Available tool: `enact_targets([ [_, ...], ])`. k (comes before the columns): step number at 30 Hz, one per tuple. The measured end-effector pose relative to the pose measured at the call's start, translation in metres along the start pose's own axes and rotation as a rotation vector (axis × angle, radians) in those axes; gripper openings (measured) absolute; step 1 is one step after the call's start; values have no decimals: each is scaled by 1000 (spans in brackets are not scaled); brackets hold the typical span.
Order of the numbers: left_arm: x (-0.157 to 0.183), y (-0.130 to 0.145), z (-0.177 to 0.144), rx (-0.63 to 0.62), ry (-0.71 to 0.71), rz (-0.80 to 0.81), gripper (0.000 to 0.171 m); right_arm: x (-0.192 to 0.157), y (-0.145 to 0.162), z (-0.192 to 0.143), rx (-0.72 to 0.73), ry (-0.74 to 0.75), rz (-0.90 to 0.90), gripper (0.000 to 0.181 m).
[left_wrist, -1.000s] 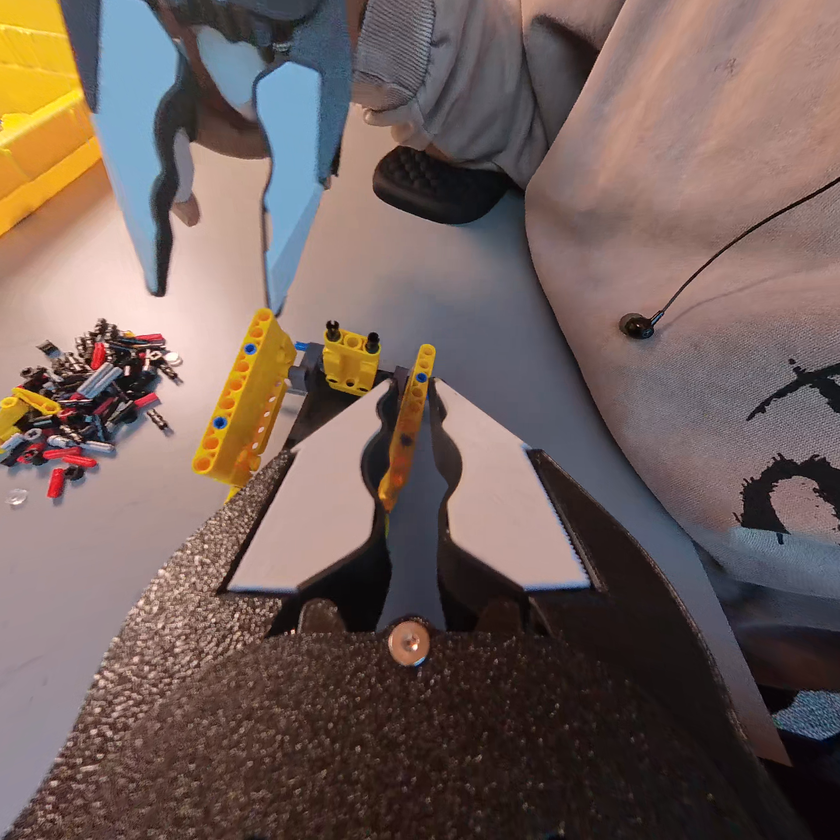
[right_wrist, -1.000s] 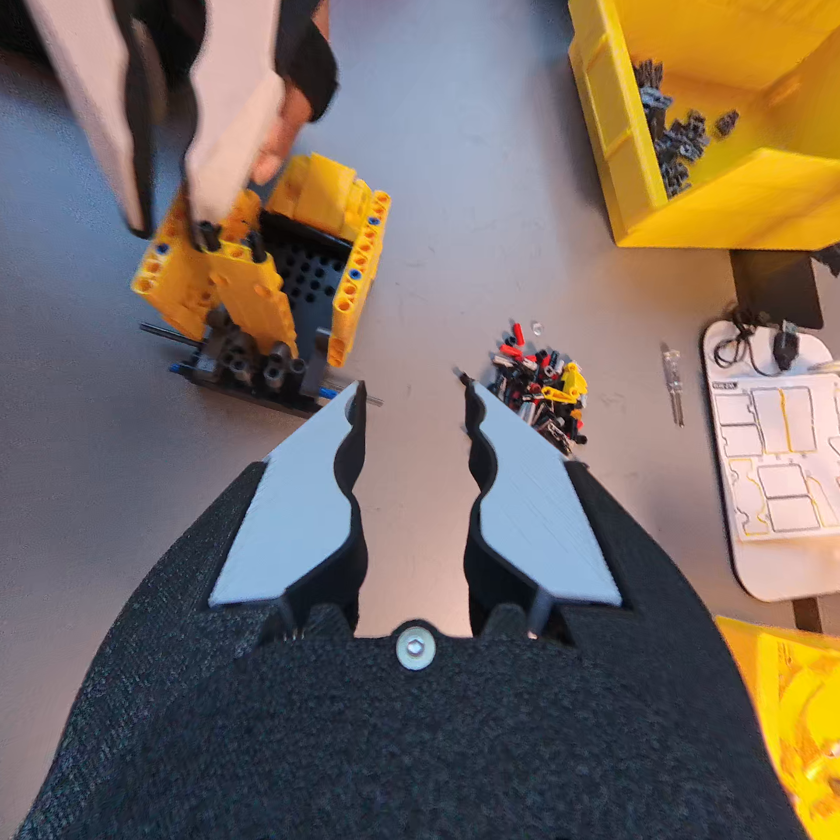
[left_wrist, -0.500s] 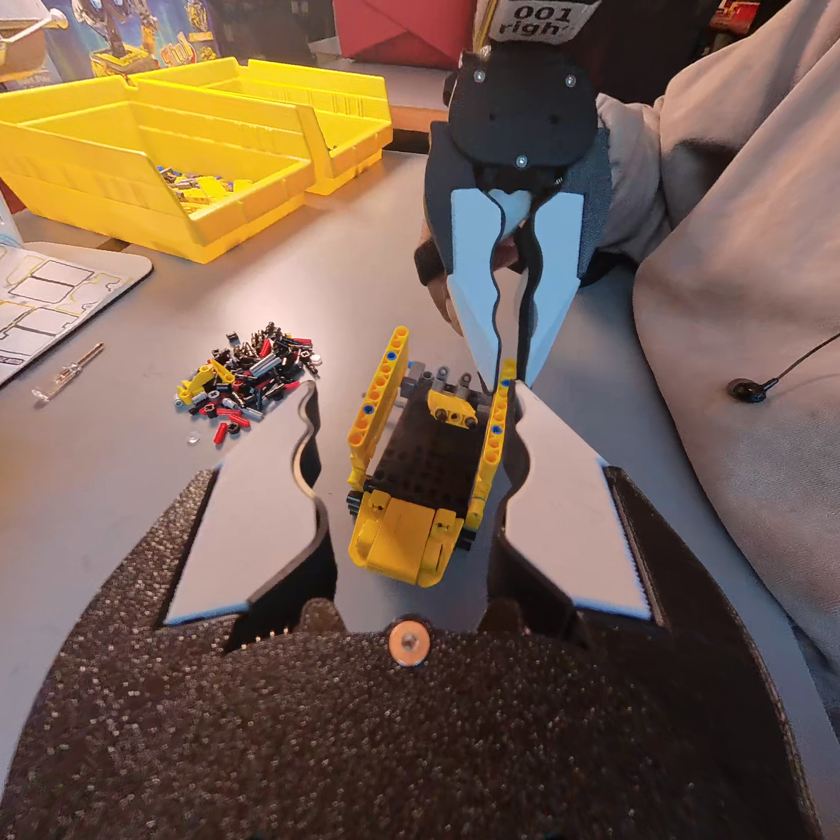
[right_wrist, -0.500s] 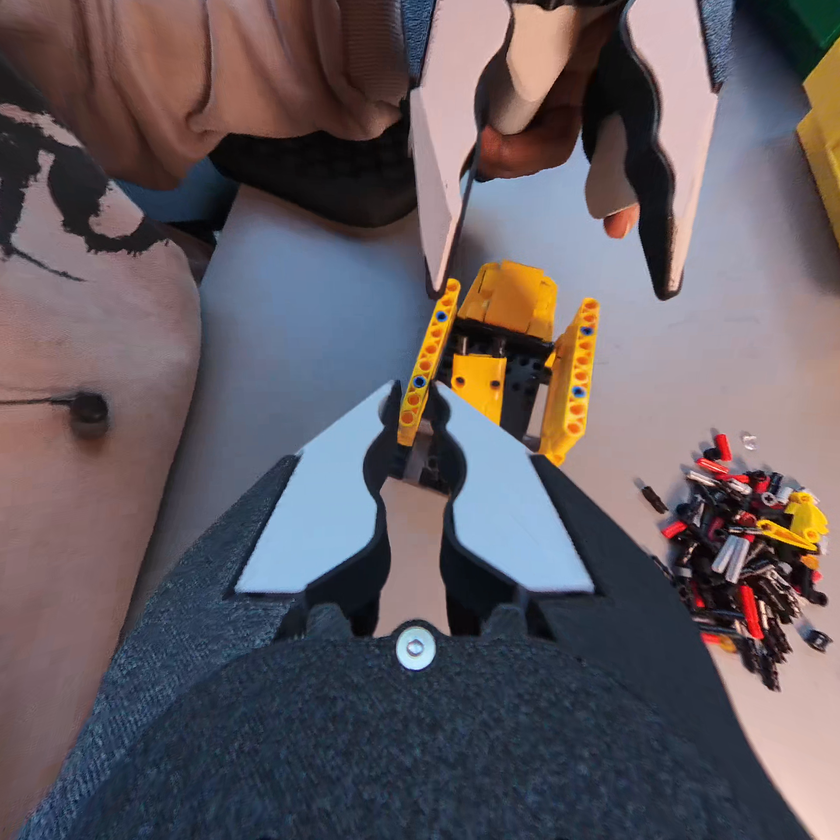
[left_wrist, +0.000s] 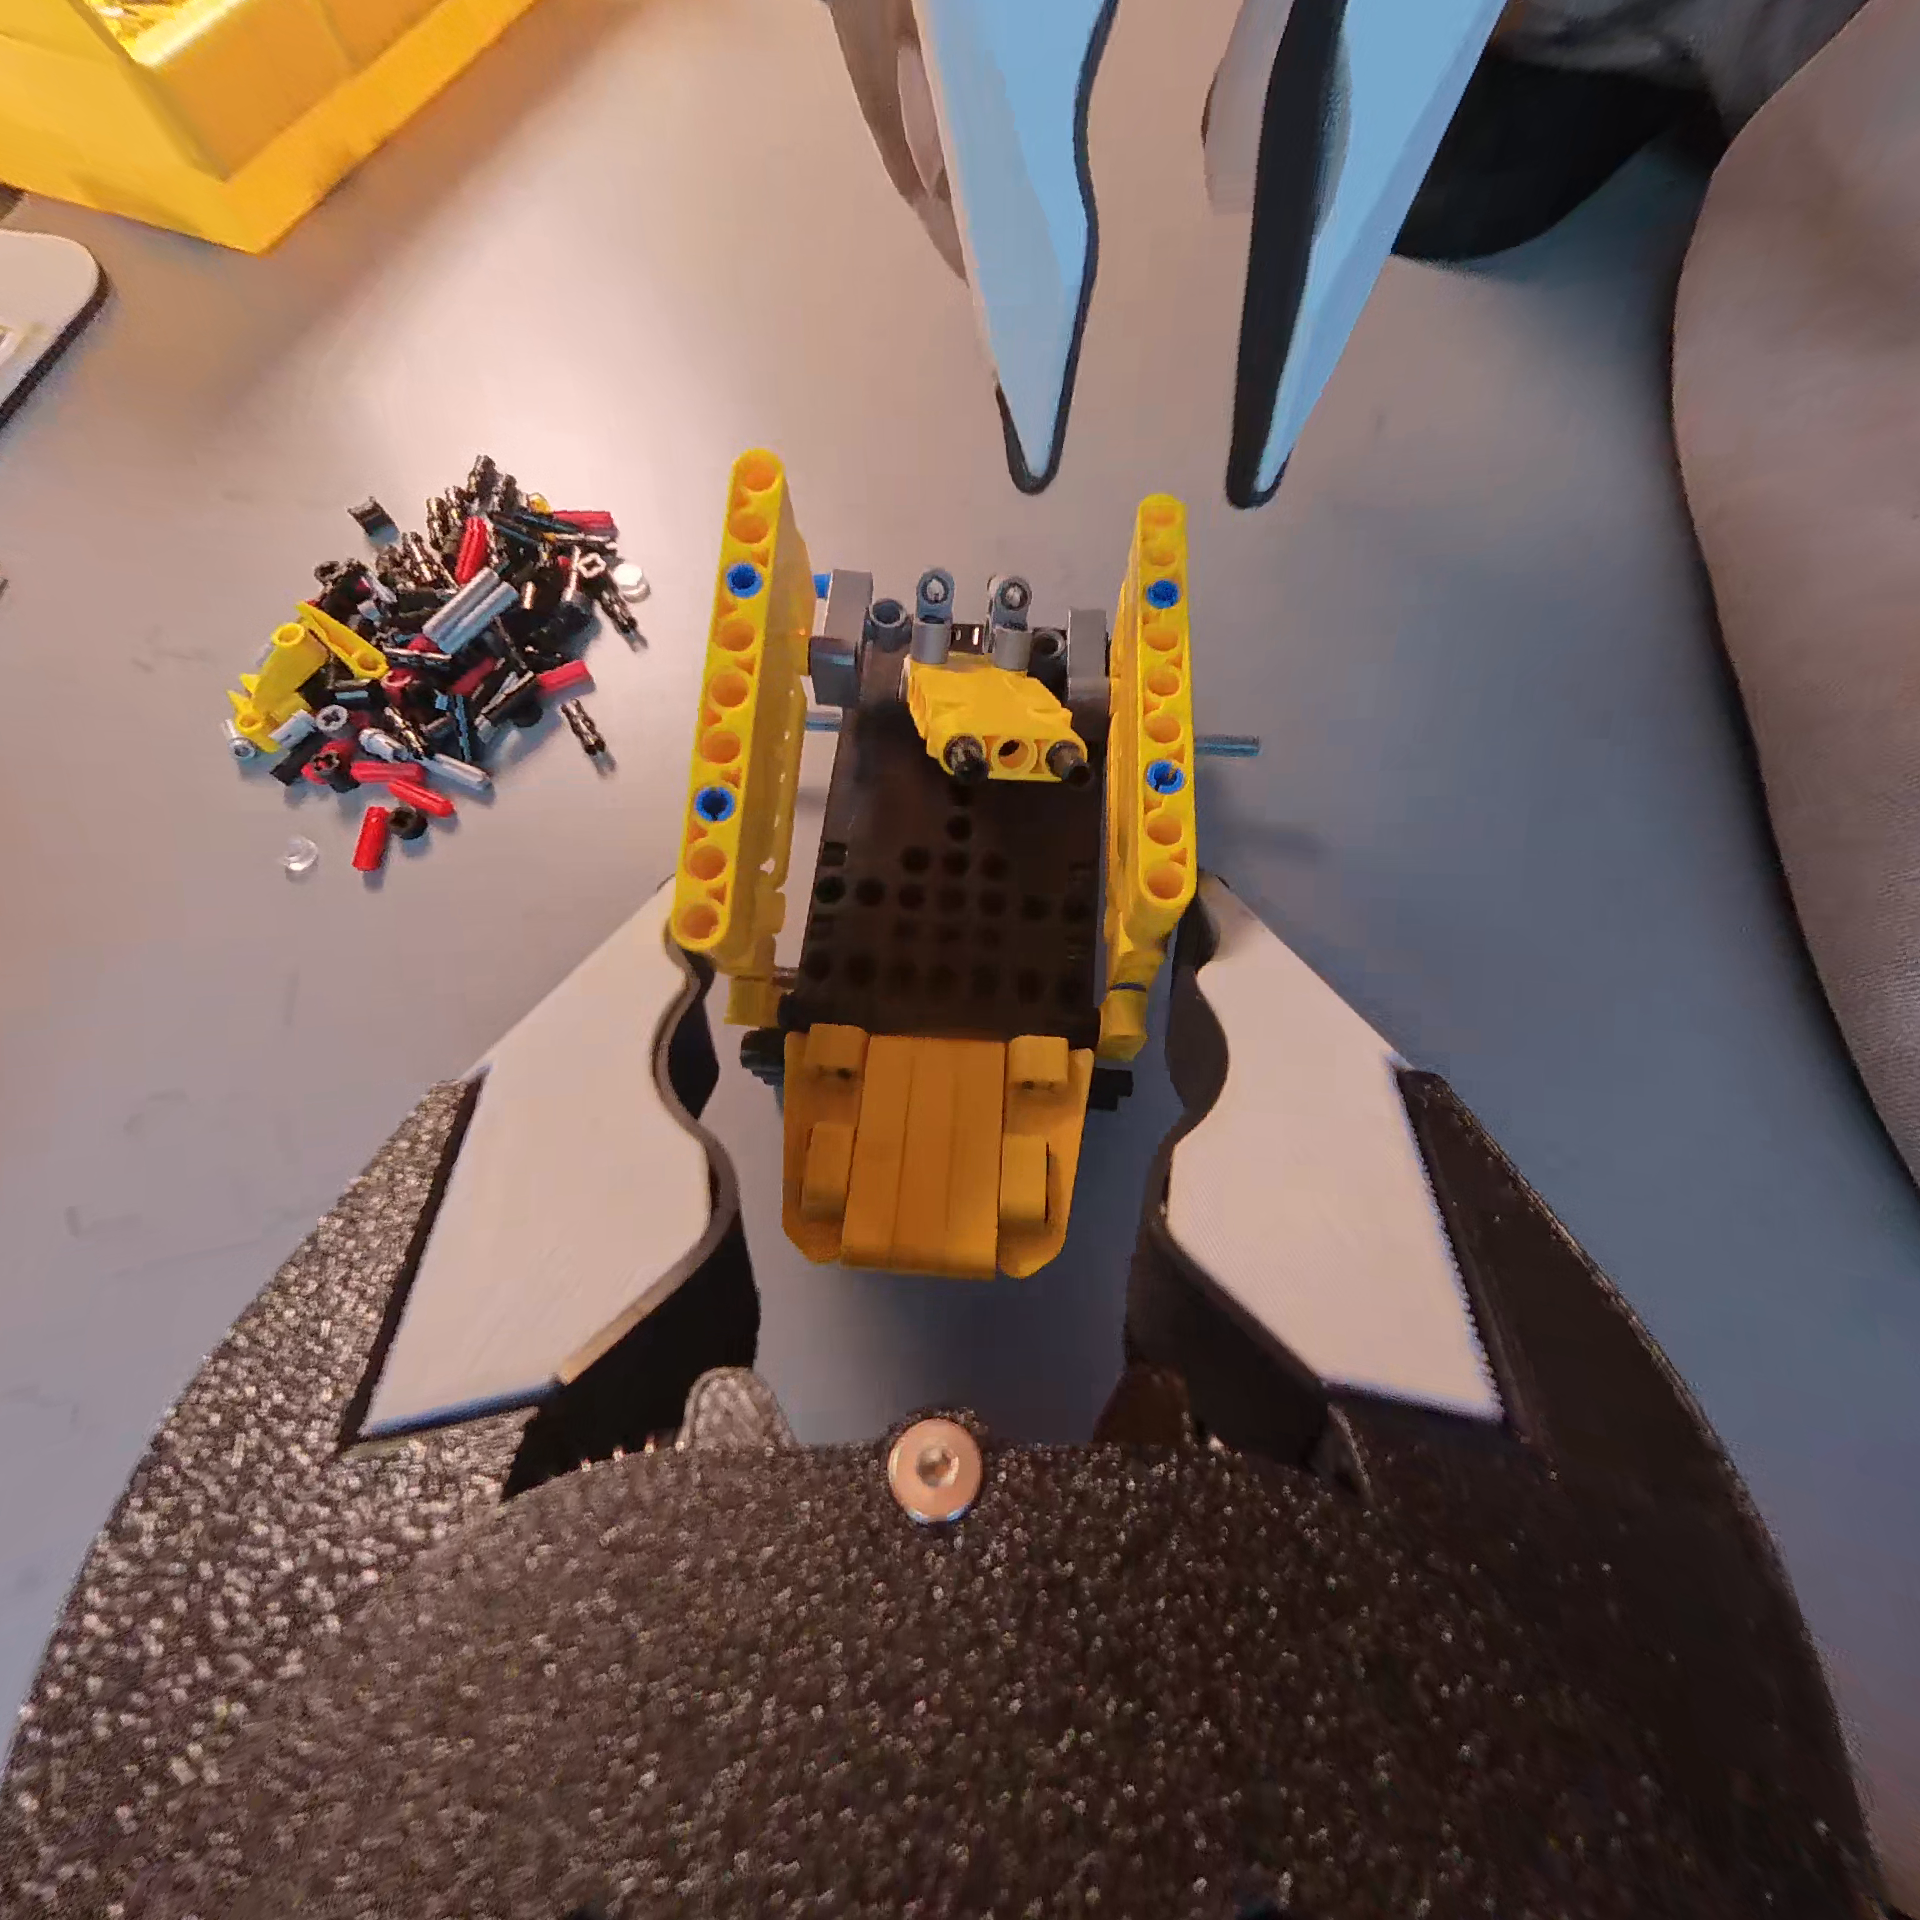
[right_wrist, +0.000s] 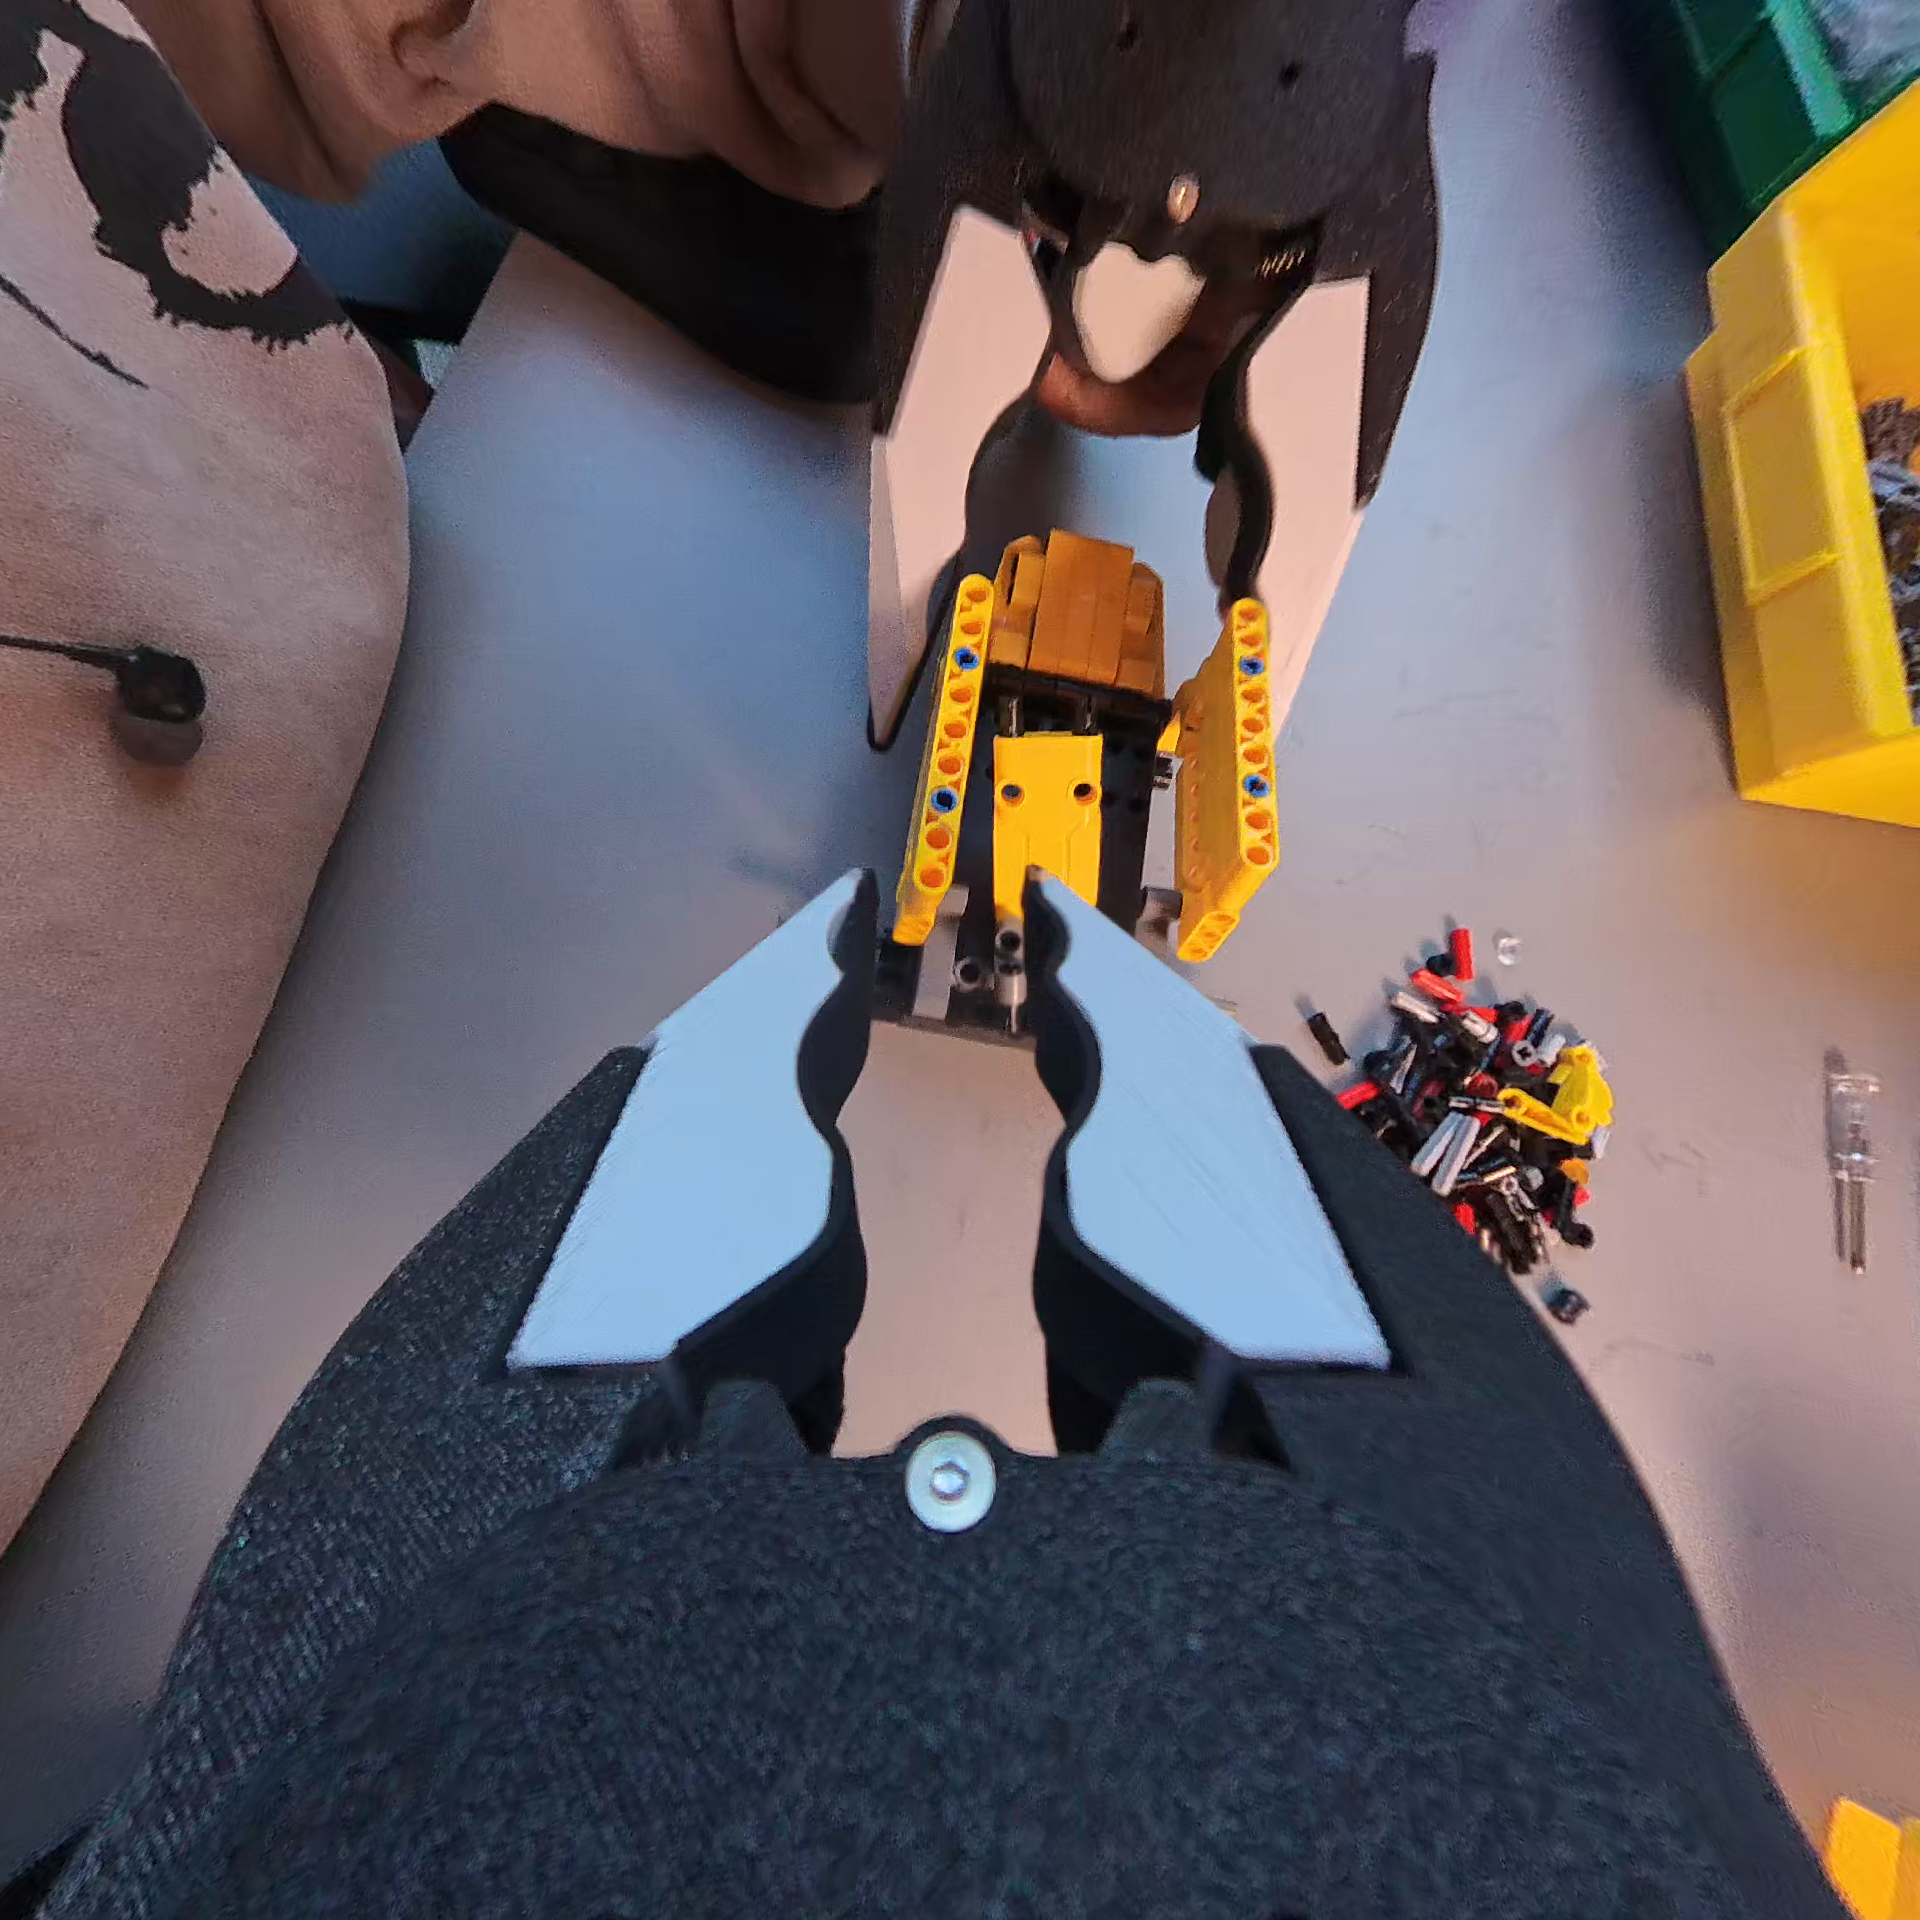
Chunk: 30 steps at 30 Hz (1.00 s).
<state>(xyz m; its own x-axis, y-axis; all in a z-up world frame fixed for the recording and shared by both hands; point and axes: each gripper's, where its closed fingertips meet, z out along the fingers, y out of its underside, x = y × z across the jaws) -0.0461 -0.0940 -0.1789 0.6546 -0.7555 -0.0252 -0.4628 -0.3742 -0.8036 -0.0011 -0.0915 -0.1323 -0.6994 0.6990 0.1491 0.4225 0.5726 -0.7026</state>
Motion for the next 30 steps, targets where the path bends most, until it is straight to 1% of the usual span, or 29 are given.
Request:
enact_targets([
  [3,0,8,5,-40,-2,3,87,-1,-5,8,22,-1,6,40],
  [6,0,8,4,-42,-3,3,86,1,2,19,-14,15,-5,42],
  [8,0,8,4,-44,-3,4,86,-2,5,25,-27,4,-6,37],
  [11,-1,8,4,-42,-3,5,86,-5,5,29,-30,-7,-26,13],
  [12,-1,8,4,-42,-4,6,86,-6,5,29,-28,-13,-26,11],
  [15,-1,8,5,-44,-7,11,86,-9,6,28,-25,-47,-3,9],
  [22,0,9,6,-38,0,15,86,-8,7,26,-7,-54,8,9],
  [23,0,8,7,-35,1,11,87,-7,7,26,0,-52,16,10],
  [25,1,9,9,-43,-2,14,95,-5,5,28,13,-44,30,13],
  [27,-1,9,11,-50,-23,36,98,-6,3,32,18,-45,33,13],
  [30,-1,12,15,-75,-26,42,92,-8,2,38,22,-47,41,11],
])
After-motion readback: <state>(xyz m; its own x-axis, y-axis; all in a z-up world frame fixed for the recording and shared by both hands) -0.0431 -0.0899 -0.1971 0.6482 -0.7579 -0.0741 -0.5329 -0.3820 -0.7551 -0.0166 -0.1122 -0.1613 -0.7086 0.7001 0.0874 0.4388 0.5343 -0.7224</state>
